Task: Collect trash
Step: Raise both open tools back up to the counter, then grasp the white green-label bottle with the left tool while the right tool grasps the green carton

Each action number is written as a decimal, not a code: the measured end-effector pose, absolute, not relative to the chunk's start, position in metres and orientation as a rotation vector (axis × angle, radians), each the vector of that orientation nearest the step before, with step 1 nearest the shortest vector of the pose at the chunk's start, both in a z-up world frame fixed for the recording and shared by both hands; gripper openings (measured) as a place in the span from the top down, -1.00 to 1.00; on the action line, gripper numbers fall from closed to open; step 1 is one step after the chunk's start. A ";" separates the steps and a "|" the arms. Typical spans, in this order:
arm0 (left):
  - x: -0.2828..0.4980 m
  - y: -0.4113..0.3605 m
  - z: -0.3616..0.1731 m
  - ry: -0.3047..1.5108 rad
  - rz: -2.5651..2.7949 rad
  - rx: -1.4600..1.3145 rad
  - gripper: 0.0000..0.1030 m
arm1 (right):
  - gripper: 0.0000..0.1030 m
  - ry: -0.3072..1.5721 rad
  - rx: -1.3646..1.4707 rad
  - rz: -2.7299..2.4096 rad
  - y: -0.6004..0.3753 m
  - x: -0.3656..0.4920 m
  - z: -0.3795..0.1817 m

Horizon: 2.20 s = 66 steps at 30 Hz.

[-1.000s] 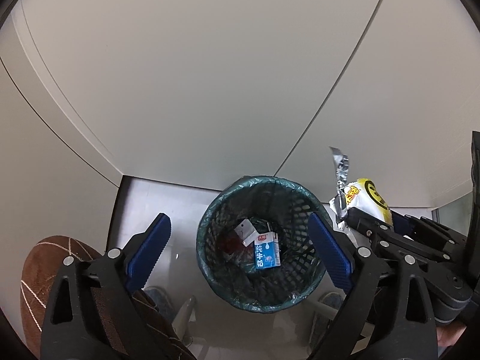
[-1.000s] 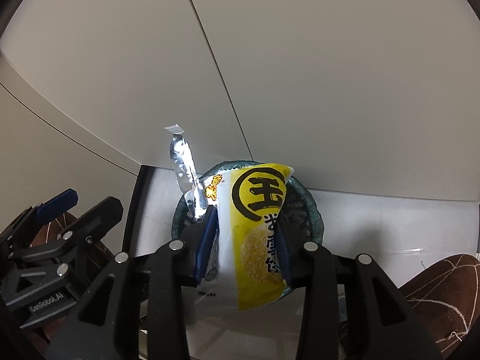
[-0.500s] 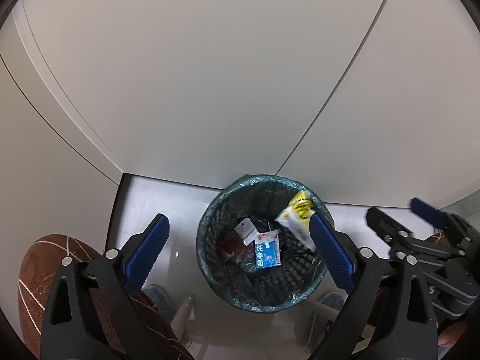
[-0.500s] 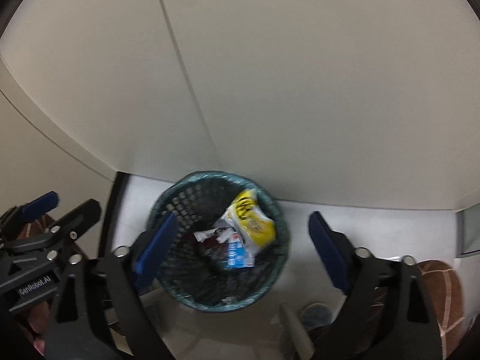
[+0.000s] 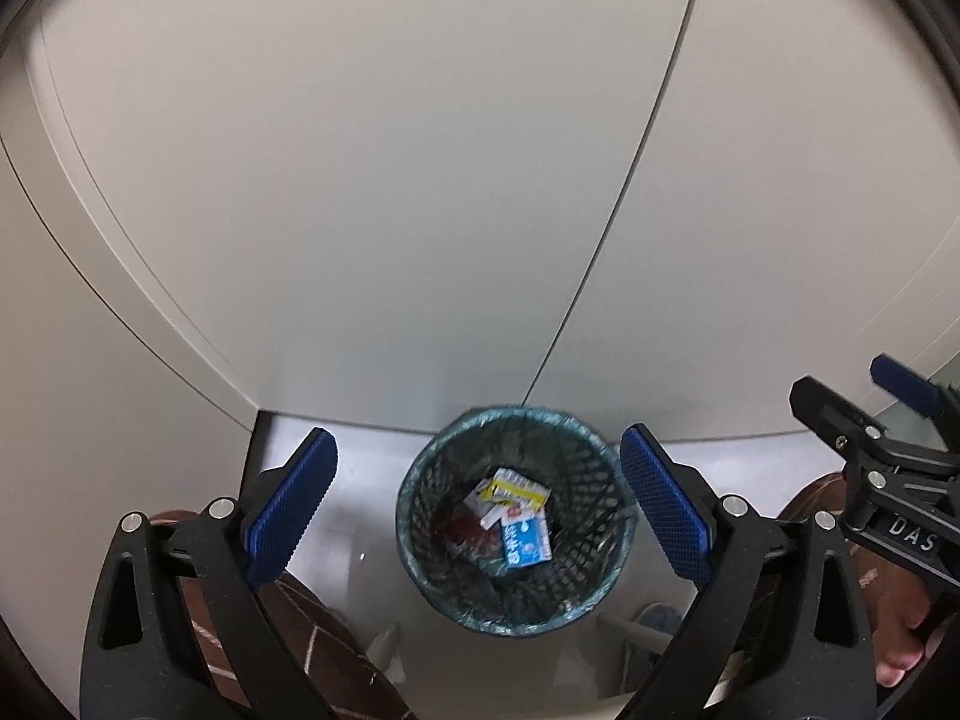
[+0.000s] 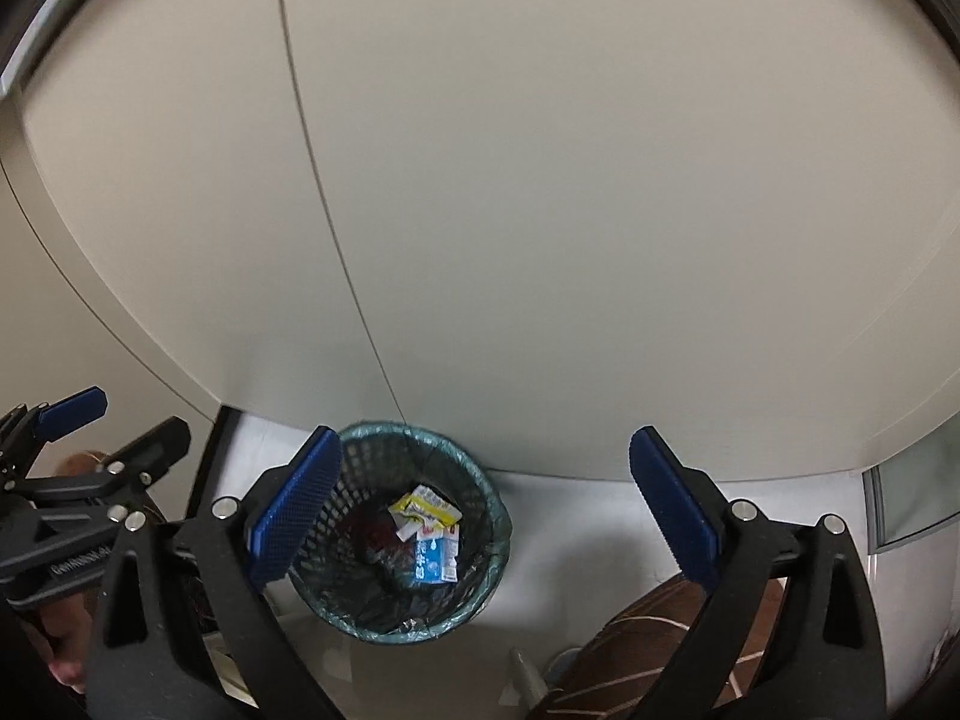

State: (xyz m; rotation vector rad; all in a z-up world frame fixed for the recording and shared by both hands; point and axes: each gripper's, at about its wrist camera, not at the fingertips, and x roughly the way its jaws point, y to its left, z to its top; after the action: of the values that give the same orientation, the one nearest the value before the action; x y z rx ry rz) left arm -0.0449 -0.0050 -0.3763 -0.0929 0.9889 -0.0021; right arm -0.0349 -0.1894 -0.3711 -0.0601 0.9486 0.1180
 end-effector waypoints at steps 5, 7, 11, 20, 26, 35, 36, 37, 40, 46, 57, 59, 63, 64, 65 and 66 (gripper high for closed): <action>-0.056 -0.009 -0.327 0.920 0.001 -0.094 -0.82 | -0.80 0.901 -0.021 0.103 -0.200 -0.046 -0.334; -0.061 -0.011 -0.305 0.891 -0.004 -0.097 -0.82 | -0.80 0.886 -0.014 0.102 -0.206 -0.050 -0.317; -0.072 -0.013 -0.264 0.845 0.006 -0.104 -0.82 | -0.80 0.817 -0.010 0.102 -0.216 -0.062 -0.274; -0.094 -0.030 -0.164 0.734 0.020 -0.077 -0.82 | -0.80 0.706 0.016 0.090 -0.242 -0.081 -0.177; -0.093 -0.036 -0.106 0.671 0.033 -0.081 -0.83 | -0.80 0.634 0.015 0.095 -0.249 -0.081 -0.123; -0.067 -0.036 -0.056 0.649 0.062 -0.101 -0.83 | -0.80 0.586 0.024 0.088 -0.253 -0.057 -0.066; -0.063 -0.035 -0.053 0.647 0.063 -0.100 -0.83 | -0.80 0.589 0.030 0.091 -0.254 -0.053 -0.063; -0.058 -0.036 -0.051 0.647 0.067 -0.094 -0.83 | -0.80 0.591 0.035 0.095 -0.255 -0.048 -0.060; -0.044 -0.038 -0.052 0.659 0.070 -0.081 -0.83 | -0.80 0.597 0.027 0.089 -0.257 -0.031 -0.057; -0.007 -0.041 -0.057 0.690 0.074 -0.092 -0.83 | -0.80 0.613 0.019 0.084 -0.269 0.001 -0.060; 0.073 -0.056 -0.051 0.719 0.116 -0.064 -0.83 | -0.80 0.629 -0.031 0.163 -0.295 0.070 -0.040; 0.088 -0.057 -0.051 0.727 0.121 -0.067 -0.83 | -0.80 0.640 -0.056 0.174 -0.299 0.088 -0.033; 0.114 -0.063 -0.053 0.745 0.124 -0.058 -0.83 | -0.80 0.672 -0.107 0.207 -0.304 0.130 -0.026; 0.119 -0.064 -0.054 0.751 0.128 -0.054 -0.83 | -0.80 0.684 -0.107 0.214 -0.306 0.140 -0.025; 0.125 -0.065 -0.056 0.758 0.131 -0.053 -0.83 | -0.80 0.700 -0.108 0.221 -0.308 0.152 -0.024; 0.130 -0.066 -0.058 0.765 0.133 -0.055 -0.83 | -0.80 0.710 -0.107 0.222 -0.310 0.162 -0.024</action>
State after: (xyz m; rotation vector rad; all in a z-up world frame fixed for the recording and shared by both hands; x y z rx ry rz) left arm 0.1299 -0.0663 -0.0579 -0.0546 0.7650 0.1332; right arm 0.1621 -0.3096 -0.0237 -0.1075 0.7100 0.2222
